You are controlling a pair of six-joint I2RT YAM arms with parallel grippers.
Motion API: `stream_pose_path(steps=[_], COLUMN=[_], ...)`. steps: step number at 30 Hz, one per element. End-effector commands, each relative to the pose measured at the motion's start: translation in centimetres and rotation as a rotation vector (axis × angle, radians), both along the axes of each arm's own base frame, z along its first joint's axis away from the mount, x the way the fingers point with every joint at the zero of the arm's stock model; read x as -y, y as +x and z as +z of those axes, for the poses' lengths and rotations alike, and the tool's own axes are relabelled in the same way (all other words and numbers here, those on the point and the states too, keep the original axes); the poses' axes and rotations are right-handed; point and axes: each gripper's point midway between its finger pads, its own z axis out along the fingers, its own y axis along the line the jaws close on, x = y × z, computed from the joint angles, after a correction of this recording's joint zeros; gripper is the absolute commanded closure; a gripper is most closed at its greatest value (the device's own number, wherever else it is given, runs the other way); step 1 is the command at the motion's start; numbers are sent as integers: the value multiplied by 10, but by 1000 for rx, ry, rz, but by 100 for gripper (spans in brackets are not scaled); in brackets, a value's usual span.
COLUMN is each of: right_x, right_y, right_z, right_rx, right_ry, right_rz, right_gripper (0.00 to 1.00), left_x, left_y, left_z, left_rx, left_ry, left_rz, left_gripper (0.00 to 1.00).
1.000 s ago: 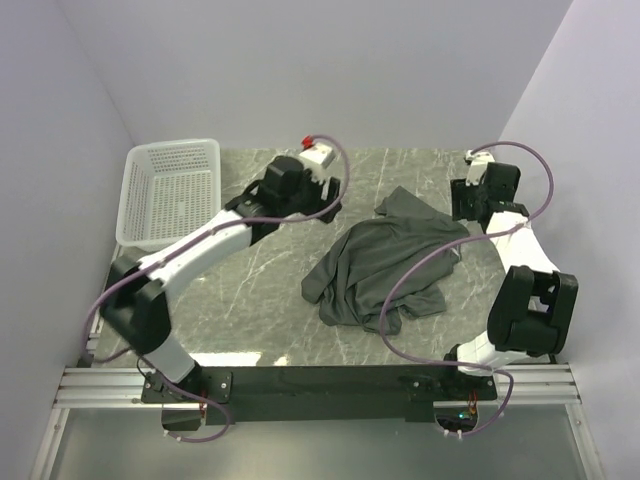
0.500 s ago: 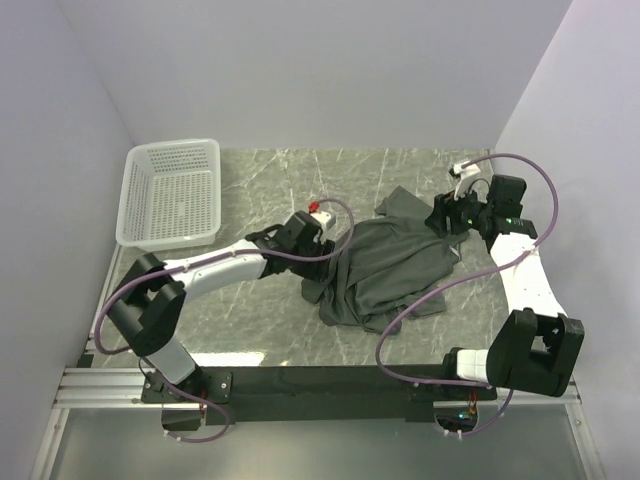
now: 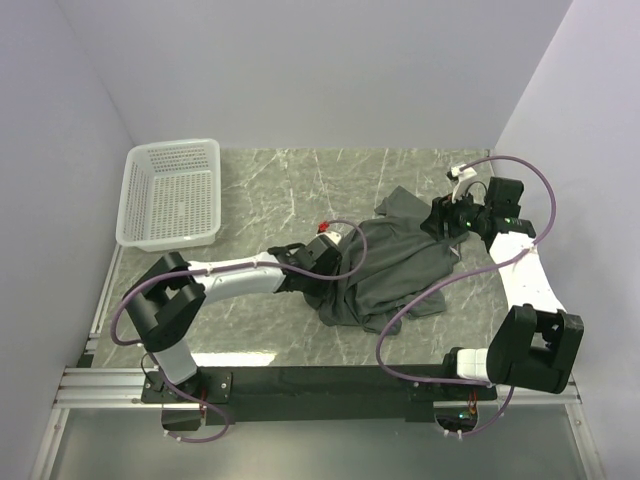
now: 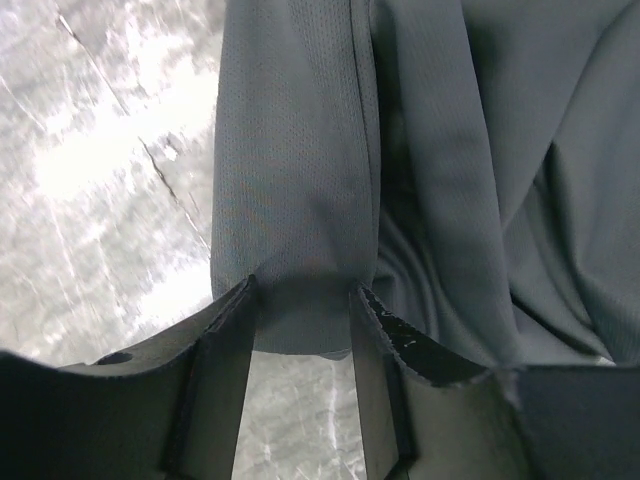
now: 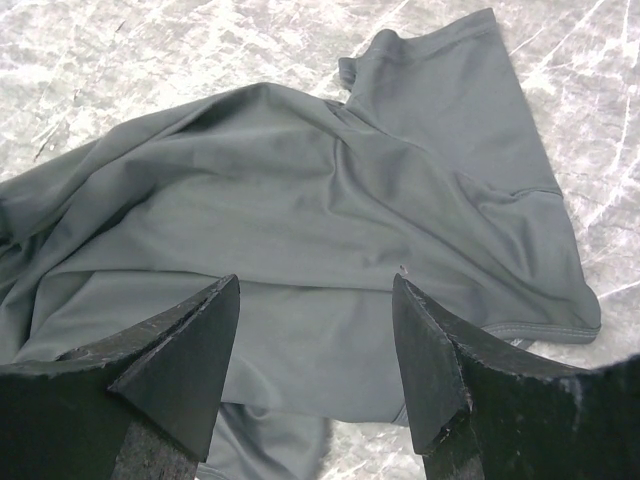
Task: Fold and stack the t-shirts
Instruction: Flatten the tshirt out
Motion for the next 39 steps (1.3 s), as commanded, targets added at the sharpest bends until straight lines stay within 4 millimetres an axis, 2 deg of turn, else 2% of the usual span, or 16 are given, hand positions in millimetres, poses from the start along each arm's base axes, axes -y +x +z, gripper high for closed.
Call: stream_pose_path(steps=[1, 5, 8, 12, 19, 26, 30, 39], right_x=[-2, -2, -2, -4, -3, -4, -4, -4], right_y=[-2, -2, -2, -2, -3, -3, -3, -4], right_z=[-2, -3, -4, -5, -9, -12, -13, -16], right_rx=[3, -1, -5, -9, -20, -29, -34, -42], right_ry=[10, 13, 15, 18, 23, 27, 27, 29], right_rz=[17, 19, 17, 24, 25, 29, 28, 31], right_gripper=[31, 31, 31, 31, 31, 32, 32, 32], left_x=[5, 0, -3, 3, 8, 7, 4, 0], left_y=[-1, -7, -6, -7, -22, -33, -32, -35], left_z=[8, 5, 14, 31, 39, 28, 13, -2], left_rx=[44, 67, 102, 130, 123, 98, 90, 74], left_ry=[24, 73, 83, 54, 32, 24, 64, 87], left_rz=[47, 72, 95, 84, 60, 60, 70, 65], left_gripper=[53, 53, 49, 44, 44, 49, 51, 58])
